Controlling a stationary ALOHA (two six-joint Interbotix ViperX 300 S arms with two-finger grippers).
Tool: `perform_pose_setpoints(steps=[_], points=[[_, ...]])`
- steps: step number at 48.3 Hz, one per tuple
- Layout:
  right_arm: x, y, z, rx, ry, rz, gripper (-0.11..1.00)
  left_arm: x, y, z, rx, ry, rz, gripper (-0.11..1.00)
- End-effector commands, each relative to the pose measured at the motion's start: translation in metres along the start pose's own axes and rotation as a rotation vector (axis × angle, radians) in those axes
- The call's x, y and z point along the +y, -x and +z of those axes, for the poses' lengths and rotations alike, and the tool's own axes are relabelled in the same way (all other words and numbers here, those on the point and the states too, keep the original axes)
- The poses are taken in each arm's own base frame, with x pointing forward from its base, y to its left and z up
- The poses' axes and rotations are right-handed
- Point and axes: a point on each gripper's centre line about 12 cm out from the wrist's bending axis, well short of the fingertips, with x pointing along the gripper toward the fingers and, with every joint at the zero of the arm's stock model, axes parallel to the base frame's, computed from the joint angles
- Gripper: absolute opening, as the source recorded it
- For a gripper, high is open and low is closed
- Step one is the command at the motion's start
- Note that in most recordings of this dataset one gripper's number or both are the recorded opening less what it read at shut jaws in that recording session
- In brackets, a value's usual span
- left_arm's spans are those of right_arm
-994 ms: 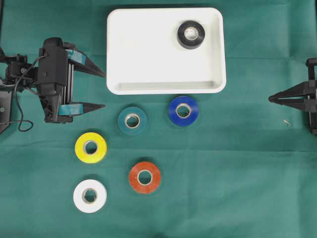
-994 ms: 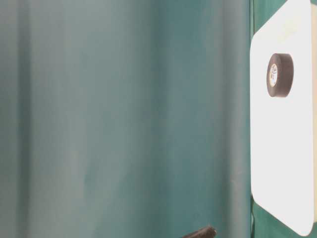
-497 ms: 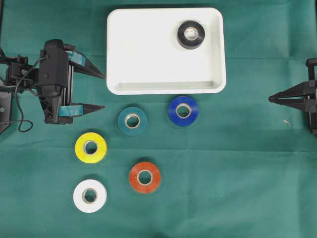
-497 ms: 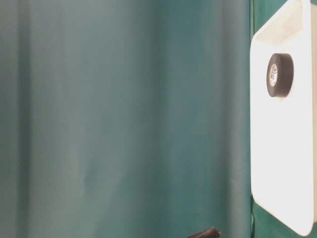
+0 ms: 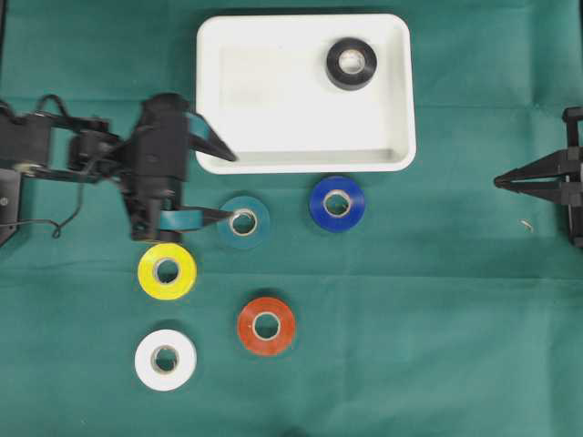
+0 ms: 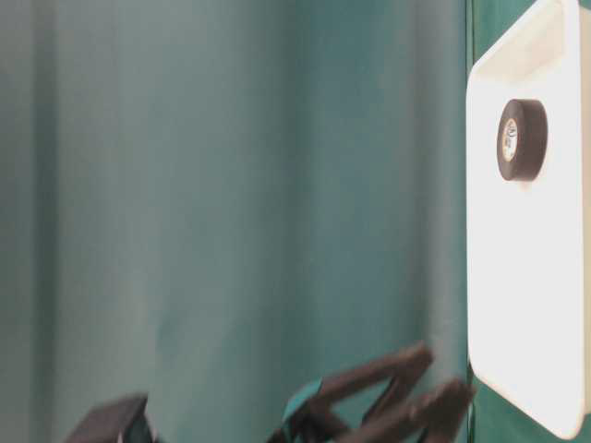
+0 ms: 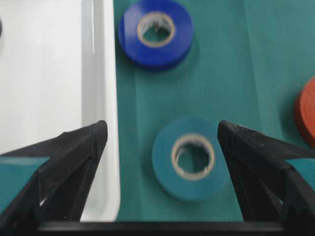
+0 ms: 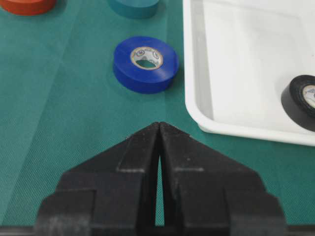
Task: Put the tape into the white case with the left arm.
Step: 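Move the left gripper over the blue tape roll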
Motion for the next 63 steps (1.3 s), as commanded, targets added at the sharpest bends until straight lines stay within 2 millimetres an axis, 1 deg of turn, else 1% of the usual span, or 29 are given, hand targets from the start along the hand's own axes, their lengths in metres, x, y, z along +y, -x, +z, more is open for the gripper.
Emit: perform_pose_setpoints(steps=[1,7,15,27,42,50,63], points=[[0.0,-0.001,0.005,-0.012,0.0,0.0,-0.09,-0.001,-0.008,0.019,-0.036,-0.001,-0.002,0.99],[0.0,-0.001,0.005,-0.012,0.0,0.0,-0.09,-0.002,-0.026,0.028,-0.028,-0.005,-0.006,0.99],[0.0,-0.001,0.005,-0.012,0.0,0.0,-0.09,-0.001,-0.05,0.035,-0.005,-0.005,-0.008,0.99],[0.0,-0.001,0.004,-0.011,0.0,-0.001,-0.09,-0.001,-0.073,0.041,0.007,-0.006,-0.009,0.99],[0.0,-0.001,0.004,-0.011,0.0,0.0,-0.09,-0.001,-0.104,0.039,0.057,-0.007,-0.014,0.99],[0.0,-0.001,0.004,-0.011,0.0,-0.001,-0.09,-0.002,-0.116,0.04,0.079,-0.007,-0.016,0.99],[0.0,-0.001,0.004,-0.011,0.0,0.0,-0.09,-0.002,-0.137,0.037,0.099,-0.01,-0.017,0.99]])
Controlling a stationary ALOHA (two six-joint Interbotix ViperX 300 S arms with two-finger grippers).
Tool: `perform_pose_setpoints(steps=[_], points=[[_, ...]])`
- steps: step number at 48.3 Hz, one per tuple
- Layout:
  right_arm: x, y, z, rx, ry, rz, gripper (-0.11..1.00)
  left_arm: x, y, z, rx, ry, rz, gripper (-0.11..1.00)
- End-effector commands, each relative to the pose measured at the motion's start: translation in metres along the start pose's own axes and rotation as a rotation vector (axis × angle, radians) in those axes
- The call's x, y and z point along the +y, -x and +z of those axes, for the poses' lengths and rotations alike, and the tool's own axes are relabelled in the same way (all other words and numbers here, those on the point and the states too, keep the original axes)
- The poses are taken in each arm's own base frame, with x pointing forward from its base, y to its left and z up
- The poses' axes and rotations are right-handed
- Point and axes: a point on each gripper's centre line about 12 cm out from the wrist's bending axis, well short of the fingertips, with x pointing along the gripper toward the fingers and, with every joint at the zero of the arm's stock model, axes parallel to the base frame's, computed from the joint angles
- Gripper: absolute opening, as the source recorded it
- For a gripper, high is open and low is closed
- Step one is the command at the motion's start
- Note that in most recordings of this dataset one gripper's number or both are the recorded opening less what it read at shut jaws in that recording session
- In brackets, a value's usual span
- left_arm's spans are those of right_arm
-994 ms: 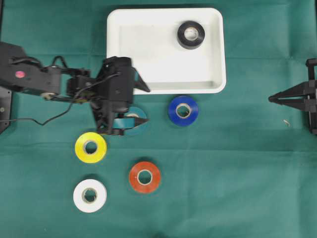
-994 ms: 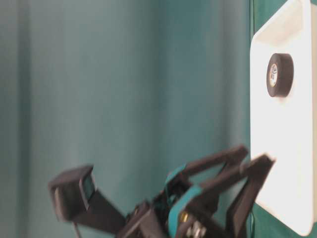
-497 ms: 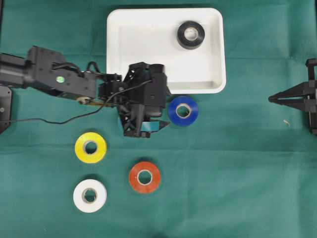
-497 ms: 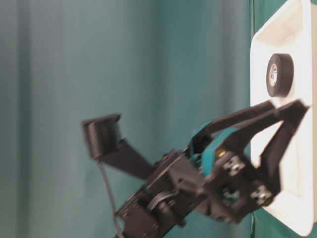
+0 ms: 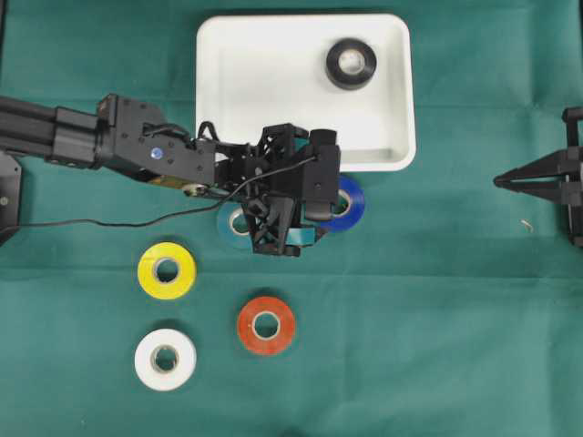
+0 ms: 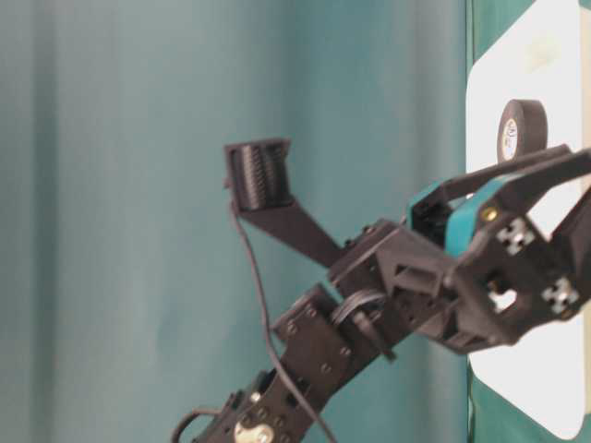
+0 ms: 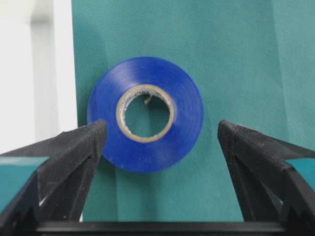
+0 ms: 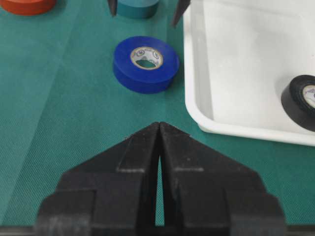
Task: Put the tape into the white case with the left arm.
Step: 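Move the left gripper over the blue tape roll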
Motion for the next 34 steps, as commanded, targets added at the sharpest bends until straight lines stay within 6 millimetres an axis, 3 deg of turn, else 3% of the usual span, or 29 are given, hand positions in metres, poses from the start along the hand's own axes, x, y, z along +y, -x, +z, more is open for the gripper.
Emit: perform_pose_setpoints(steps=[1,34], points=[[0.0,-0.001,0.004,-0.011,0.0,0.0,-0.09,0.0,0.0,0.016,-0.038,-0.002,0.001,0.99],[0.0,-0.001,0.003,-0.014,0.0,0.0,-0.09,-0.014,-0.035,0.008,0.003,-0.022,-0.022,0.99]])
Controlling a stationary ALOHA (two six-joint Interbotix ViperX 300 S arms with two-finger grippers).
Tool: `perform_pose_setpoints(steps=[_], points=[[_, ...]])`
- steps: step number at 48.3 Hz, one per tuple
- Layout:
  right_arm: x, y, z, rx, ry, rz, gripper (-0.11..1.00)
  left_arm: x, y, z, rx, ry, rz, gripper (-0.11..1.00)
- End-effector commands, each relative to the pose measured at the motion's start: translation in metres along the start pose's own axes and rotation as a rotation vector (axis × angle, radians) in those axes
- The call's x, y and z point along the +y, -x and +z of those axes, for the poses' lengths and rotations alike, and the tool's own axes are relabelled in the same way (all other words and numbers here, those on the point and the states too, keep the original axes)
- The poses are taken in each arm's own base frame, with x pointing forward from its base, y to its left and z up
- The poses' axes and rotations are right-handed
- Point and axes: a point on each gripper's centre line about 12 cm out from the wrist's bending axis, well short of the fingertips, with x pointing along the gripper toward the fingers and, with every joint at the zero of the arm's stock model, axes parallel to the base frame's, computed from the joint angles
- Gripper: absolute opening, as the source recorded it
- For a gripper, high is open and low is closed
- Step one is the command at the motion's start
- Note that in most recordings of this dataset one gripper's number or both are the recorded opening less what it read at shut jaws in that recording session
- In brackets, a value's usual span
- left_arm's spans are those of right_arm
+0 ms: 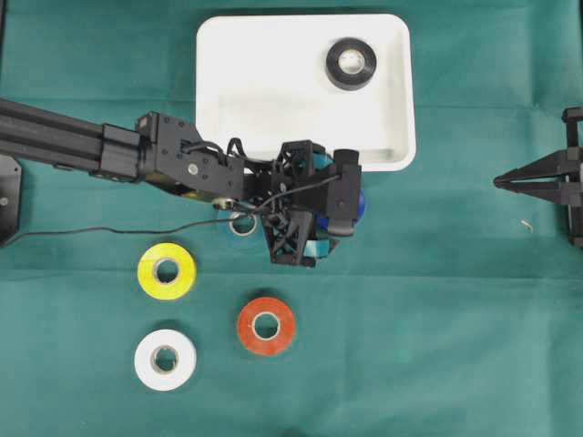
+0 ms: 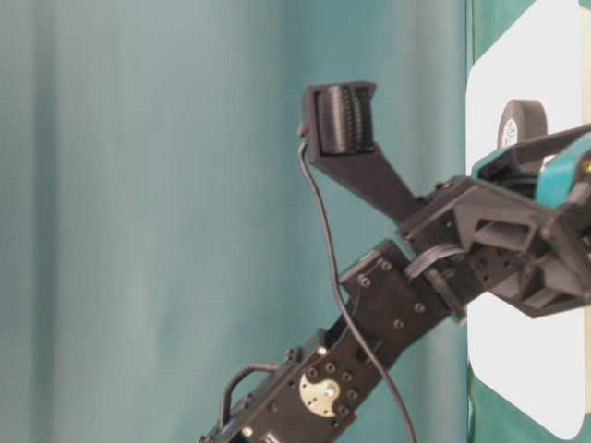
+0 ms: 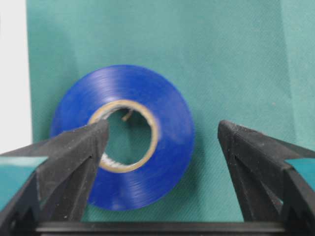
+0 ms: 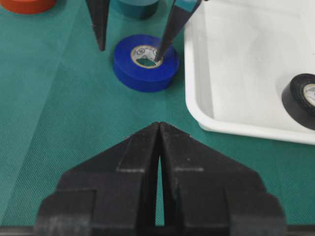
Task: Put the tape into the white case with the left arm.
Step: 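Move the left gripper over the blue tape roll, then lower the left gripper into the blue roll's hole and close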
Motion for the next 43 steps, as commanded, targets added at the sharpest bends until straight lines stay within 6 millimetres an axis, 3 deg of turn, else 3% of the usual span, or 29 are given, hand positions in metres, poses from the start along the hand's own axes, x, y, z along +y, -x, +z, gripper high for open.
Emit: perform_pose_setpoints(steps=[1,12,23,27,36,43], points=[[0.0,-0.001,0.005,-0.015,0.0,0.0,-0.09,-0.002,0.003,0.015,-0.042,-0.006,-0.002,0.99],[0.0,-0.001,0.004,-0.017,0.0,0.0,-0.09,-0.004,-0.009,0.009,-0.019,-0.007,-0.005,0.99],[0.0,-0.001,0.004,-0.017,0.0,0.0,-0.09,-0.004,-0.007,0.01,-0.023,-0.007,-0.004,0.94],[0.0,-0.001,0.004,-0.017,0.0,-0.001,-0.09,-0.004,-0.006,0.011,-0.026,-0.01,-0.004,0.8],[0.0,-0.001,0.004,-0.017,0.0,0.0,-0.09,-0.004,0.0,0.013,-0.03,-0.011,-0.005,0.3],[0.0,-0.001,0.004,-0.017,0.0,0.0,-0.09,-0.005,0.005,0.015,-0.037,-0.015,-0.006,0.3]])
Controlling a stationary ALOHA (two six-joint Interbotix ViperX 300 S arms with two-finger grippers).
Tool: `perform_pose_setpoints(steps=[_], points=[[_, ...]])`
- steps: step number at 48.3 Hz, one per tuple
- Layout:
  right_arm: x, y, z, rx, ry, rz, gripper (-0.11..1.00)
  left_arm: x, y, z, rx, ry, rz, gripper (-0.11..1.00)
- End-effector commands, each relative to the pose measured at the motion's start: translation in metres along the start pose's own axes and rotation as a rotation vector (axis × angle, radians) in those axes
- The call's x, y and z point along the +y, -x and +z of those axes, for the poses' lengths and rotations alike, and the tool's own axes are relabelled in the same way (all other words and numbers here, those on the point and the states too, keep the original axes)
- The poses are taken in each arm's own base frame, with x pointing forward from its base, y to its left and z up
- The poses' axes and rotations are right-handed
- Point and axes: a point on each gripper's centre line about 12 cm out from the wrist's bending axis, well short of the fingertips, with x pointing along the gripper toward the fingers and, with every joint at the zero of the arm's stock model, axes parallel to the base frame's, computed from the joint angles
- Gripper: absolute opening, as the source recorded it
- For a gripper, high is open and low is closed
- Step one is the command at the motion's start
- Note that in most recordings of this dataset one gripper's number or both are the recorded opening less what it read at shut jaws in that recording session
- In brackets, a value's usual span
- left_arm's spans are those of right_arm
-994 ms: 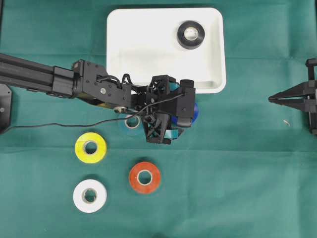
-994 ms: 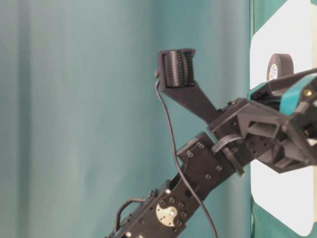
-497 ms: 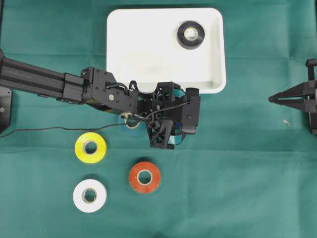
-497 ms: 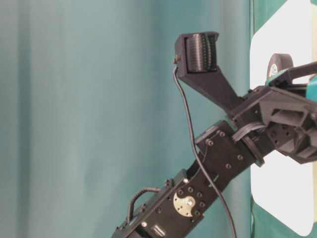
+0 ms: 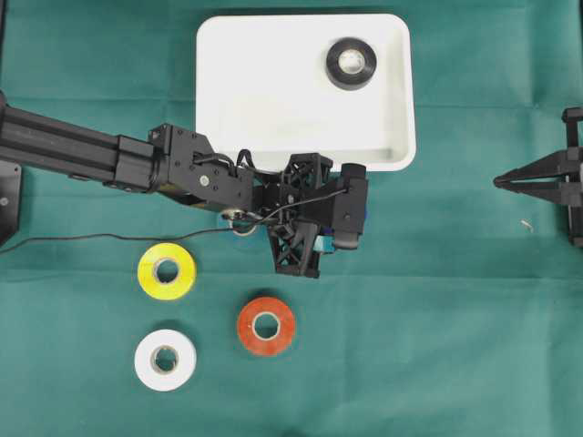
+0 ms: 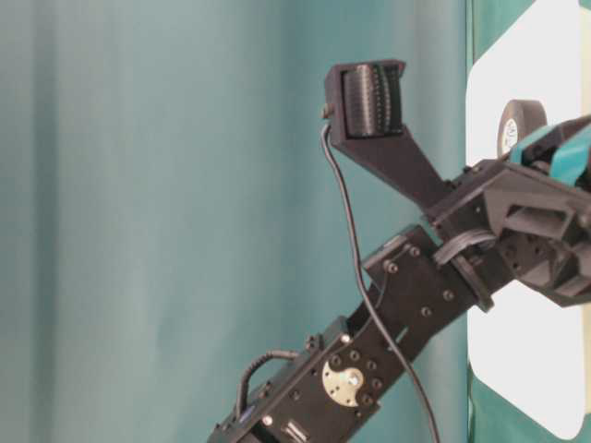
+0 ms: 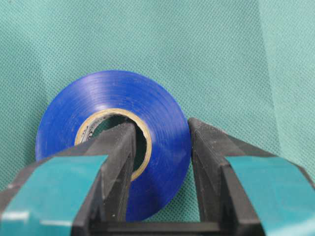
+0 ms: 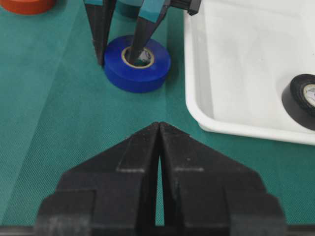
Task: Put the tape into the white case with the left arm.
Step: 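Lower the left gripper into the blue roll's hole and close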
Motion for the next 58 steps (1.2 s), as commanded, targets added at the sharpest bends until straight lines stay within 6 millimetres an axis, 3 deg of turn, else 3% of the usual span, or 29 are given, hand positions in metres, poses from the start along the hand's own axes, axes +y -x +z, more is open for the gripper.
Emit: perform_pose_setpoints(steps=[1,10,21,37,46,58], points=[[0.0,-0.001,0.005,-0.014,0.0,0.0,-0.09,0.001,0.017,0.018,-0.054,-0.001,0.004,0.3],[0.0,-0.001,0.005,-0.014,0.0,0.0,-0.09,-0.006,0.033,0.029,-0.074,-0.016,-0.005,0.3],[0.0,-0.001,0.005,-0.014,0.0,-0.001,-0.09,-0.005,0.067,0.045,-0.087,-0.022,-0.006,0.28],[0.0,-0.001,0.005,-0.014,0.0,-0.001,-0.09,0.024,0.1,0.046,-0.078,-0.012,0.038,0.28],[0.0,-0.001,0.005,-0.014,0.0,0.0,-0.09,0.045,0.095,0.048,-0.079,-0.028,0.071,0.28],[0.0,-0.001,0.005,-0.014,0.0,0.0,-0.09,0.073,0.072,0.051,-0.062,-0.057,0.108,0.28]])
